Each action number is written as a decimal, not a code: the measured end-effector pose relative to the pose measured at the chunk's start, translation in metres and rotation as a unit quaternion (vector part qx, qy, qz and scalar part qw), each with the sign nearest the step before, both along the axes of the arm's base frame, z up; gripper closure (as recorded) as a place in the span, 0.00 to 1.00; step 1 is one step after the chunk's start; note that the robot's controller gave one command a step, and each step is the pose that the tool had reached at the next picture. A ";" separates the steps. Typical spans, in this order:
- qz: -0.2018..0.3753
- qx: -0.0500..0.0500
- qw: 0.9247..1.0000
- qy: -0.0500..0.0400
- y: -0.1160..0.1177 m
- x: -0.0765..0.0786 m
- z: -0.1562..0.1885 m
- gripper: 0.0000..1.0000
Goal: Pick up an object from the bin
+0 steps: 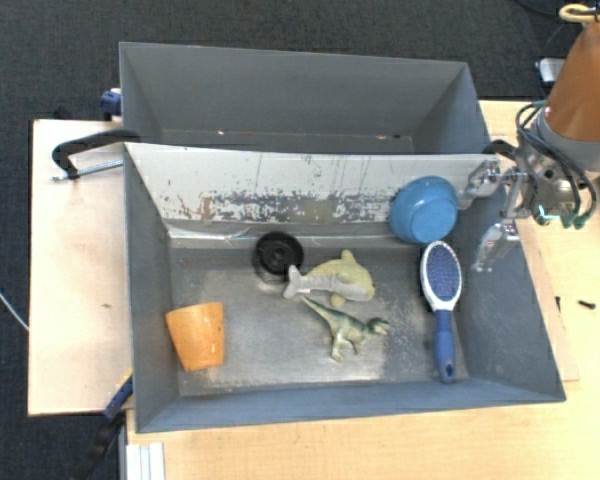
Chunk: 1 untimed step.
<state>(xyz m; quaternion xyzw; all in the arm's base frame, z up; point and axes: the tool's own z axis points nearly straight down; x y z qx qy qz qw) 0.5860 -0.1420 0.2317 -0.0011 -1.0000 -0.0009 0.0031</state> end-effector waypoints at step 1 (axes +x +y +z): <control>-0.021 0.000 1.000 -0.006 0.082 0.015 -0.161 0.00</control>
Offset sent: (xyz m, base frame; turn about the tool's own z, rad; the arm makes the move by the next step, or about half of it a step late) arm 0.0128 0.0788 -0.1617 0.0431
